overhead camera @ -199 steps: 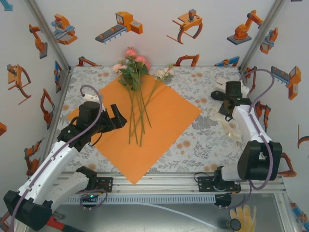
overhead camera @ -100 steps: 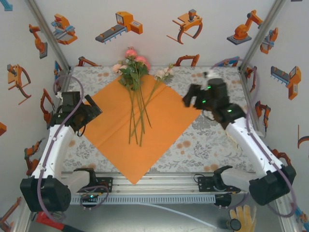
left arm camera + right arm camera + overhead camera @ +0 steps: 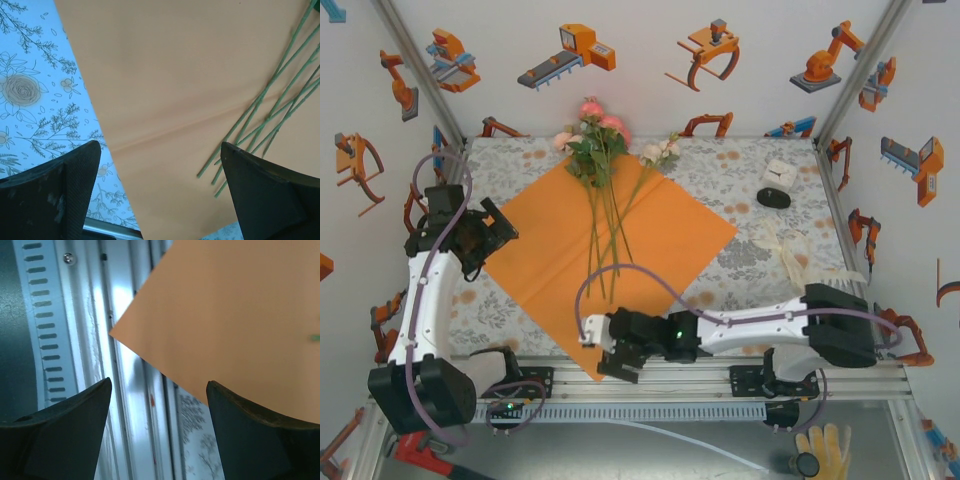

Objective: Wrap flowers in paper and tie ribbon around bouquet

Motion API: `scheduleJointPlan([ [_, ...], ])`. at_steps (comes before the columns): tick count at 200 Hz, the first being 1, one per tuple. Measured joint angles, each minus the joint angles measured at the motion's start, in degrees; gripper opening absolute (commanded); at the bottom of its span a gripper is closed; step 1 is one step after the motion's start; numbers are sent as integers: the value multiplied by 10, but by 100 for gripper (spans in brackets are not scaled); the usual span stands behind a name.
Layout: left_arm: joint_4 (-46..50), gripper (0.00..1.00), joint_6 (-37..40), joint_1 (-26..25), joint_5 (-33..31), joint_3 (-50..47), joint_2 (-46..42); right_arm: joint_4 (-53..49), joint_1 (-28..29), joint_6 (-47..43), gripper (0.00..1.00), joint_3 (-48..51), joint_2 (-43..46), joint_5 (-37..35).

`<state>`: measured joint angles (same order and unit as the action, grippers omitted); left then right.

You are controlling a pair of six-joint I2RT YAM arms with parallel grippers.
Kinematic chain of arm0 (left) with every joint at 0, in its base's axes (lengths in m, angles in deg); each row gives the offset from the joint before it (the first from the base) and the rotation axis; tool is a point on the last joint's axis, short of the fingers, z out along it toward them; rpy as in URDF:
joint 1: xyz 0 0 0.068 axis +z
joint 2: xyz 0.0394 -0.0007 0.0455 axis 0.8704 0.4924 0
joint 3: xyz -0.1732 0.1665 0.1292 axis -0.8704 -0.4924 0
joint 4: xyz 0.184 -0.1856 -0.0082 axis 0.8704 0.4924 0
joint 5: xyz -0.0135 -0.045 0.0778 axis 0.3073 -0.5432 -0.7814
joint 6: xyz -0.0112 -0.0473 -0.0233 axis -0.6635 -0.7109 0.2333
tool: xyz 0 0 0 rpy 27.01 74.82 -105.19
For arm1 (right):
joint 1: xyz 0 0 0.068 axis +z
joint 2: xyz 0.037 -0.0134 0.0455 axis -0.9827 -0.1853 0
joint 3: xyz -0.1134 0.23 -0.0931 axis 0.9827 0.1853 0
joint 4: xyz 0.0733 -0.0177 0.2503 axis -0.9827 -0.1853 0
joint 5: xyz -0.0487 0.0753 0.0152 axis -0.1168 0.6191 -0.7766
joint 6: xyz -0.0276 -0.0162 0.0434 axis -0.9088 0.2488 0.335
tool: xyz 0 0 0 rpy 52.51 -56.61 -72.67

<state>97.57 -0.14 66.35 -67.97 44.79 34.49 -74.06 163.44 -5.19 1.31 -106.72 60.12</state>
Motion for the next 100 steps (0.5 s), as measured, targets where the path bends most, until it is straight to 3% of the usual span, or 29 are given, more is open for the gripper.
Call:
scheduleJointPlan([
  [55,16,97,13,3,2,0,-34,-45,21,154,66,-196,-177,-159],
  [100,15,97,18,3,19,-1,-46,-82,42,213,64,-255,-239,-189],
])
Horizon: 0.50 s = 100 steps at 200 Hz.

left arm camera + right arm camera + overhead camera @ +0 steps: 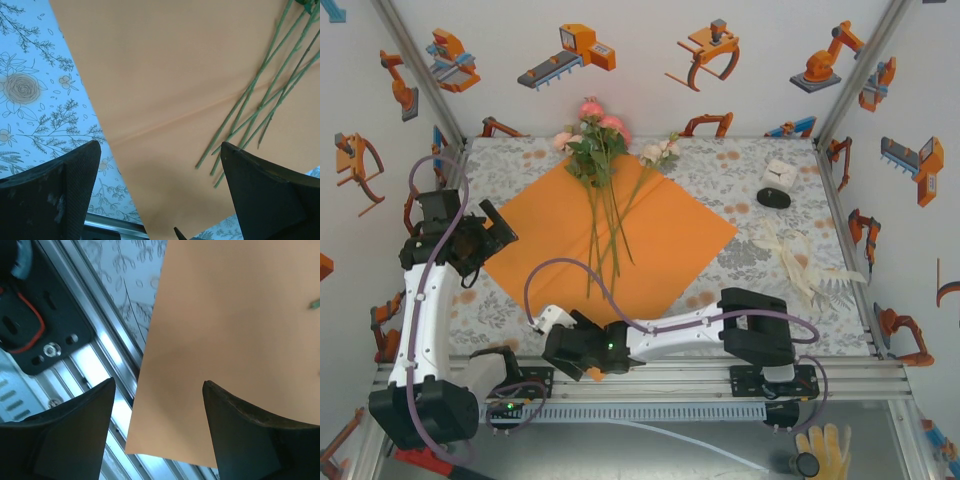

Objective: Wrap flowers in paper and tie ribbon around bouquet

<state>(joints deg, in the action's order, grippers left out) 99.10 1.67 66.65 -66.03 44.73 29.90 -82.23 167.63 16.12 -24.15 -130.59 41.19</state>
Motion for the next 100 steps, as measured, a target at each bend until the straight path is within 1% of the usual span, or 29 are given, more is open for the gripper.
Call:
scheduleJointPlan([
  [19,0,97,2,0,9,0,0,-15,0,4,63,10,5,16],
  [54,-3,97,3,1,18,-8,-9,-40,1,0,60,67,50,66],
  [100,-3,97,3,1,19,-24,-18,-51,9,-12,58,65,48,109],
])
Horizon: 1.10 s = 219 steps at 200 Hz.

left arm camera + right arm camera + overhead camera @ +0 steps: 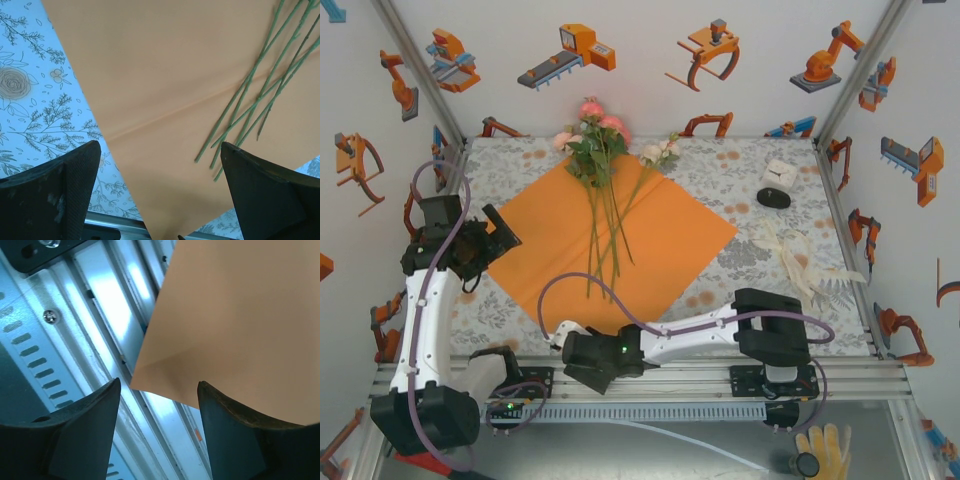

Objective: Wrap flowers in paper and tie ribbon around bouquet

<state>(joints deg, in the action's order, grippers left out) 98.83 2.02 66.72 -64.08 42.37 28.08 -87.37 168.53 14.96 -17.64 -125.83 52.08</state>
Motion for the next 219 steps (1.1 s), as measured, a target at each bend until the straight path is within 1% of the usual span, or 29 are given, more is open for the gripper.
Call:
scheduleJointPlan([
  [24,0,97,0,0,0,-3,0,0,2,-2,55,-1,-6,12],
  [44,0,97,0,0,2,-3,0,1,2,-2,50,-1,-9,16],
  [74,0,97,0,0,2,-3,0,5,2,-2,37,-2,-16,17],
  [92,0,97,0,0,2,-3,0,4,2,-2,32,-2,-19,17],
  [113,0,97,0,0,2,-3,0,5,2,-2,20,-2,-19,9],
  [148,0,97,0,0,4,-3,0,9,2,-5,12,-2,-17,5],
  [172,0,97,0,0,4,-3,0,16,2,-12,0,-2,-13,10],
  [201,0,97,0,0,4,-3,-1,20,-5,-24,0,-2,3,11],
  [219,0,97,1,0,8,-4,-5,26,-20,-35,0,-1,22,13],
])
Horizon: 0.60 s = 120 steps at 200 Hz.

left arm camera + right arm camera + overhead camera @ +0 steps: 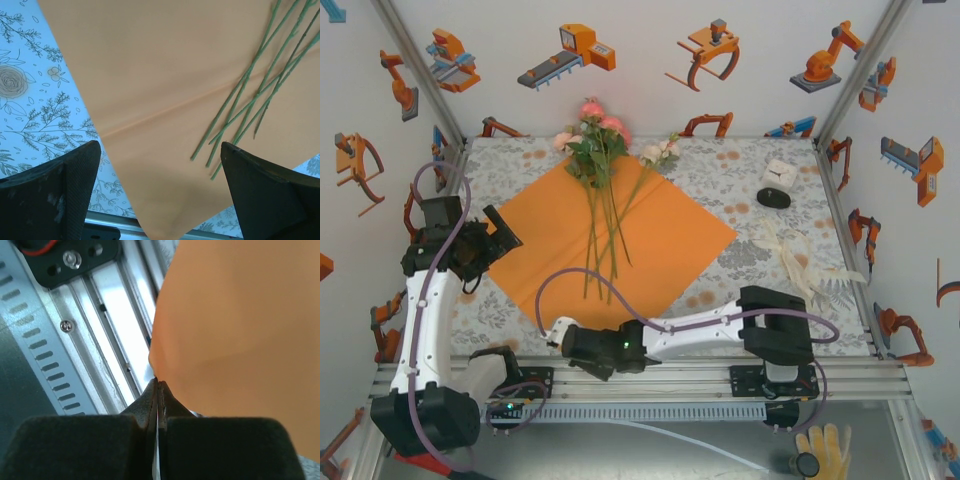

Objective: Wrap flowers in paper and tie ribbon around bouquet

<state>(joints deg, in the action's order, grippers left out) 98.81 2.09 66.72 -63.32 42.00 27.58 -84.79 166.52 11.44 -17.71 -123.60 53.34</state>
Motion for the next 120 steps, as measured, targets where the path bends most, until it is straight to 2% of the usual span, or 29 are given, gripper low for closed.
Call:
scheduleJointPlan([
  [68,-16,97,-36,-6,69,-78,-45,8,-122,-77,0,-24,23,52],
  [120,-19,97,-71,-62,79,-133,-131,7,-192,-142,0,-80,-4,78],
])
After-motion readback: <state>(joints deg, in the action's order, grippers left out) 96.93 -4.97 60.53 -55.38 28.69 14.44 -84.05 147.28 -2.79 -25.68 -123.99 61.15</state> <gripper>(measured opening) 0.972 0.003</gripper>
